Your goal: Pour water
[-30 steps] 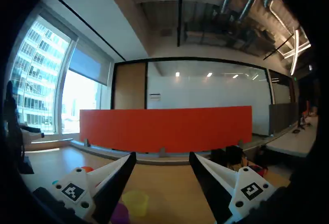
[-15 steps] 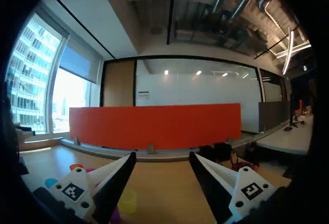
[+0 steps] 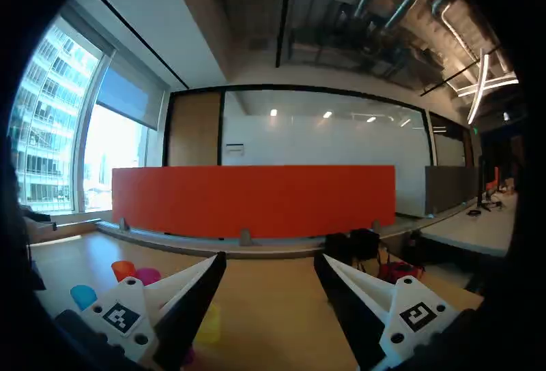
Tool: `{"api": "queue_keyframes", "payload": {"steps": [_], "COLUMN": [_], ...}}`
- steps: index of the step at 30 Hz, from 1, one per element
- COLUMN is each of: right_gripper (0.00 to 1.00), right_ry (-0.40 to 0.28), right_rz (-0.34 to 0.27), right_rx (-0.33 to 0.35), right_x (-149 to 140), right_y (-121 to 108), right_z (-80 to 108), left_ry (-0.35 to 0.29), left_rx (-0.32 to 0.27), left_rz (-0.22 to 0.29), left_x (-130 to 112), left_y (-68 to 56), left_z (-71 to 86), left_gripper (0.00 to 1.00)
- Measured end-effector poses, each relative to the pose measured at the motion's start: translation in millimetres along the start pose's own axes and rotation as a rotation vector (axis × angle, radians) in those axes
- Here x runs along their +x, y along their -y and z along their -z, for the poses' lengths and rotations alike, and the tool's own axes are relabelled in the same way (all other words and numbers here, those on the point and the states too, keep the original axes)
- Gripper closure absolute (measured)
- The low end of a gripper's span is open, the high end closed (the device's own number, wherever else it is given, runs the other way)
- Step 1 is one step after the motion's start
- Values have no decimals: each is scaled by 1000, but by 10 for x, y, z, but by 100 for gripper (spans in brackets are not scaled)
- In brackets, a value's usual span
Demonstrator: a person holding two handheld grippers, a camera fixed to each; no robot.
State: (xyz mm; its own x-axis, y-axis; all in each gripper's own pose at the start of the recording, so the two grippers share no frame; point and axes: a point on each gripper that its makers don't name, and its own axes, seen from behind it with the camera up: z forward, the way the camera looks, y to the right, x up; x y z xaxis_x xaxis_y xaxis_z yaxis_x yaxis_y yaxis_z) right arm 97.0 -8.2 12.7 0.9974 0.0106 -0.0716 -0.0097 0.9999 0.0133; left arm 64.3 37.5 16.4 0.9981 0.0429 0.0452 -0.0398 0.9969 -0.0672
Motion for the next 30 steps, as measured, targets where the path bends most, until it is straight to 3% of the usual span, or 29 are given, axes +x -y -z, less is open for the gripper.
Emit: {"api": "queue_keyframes", "payload": {"steps": [11,20,30], "right_gripper": [1,1,1], "right_ry": [35,51,54], "right_rz": [-23,-30,7], "right_rx": [-2,-3,4], "right_x": [-185,-255,-227], "right_y": [-24,-53,-11], "right_z": [98,204,241], "left_ry": [37,6,-9], "left_rx": [10,52,72], "left_rz": [-15,-14,-8], "left_x": [-287,-386,-501], "left_y": [33,59,99], "left_z": [8,33,11], "left_gripper": [9,9,9]}}
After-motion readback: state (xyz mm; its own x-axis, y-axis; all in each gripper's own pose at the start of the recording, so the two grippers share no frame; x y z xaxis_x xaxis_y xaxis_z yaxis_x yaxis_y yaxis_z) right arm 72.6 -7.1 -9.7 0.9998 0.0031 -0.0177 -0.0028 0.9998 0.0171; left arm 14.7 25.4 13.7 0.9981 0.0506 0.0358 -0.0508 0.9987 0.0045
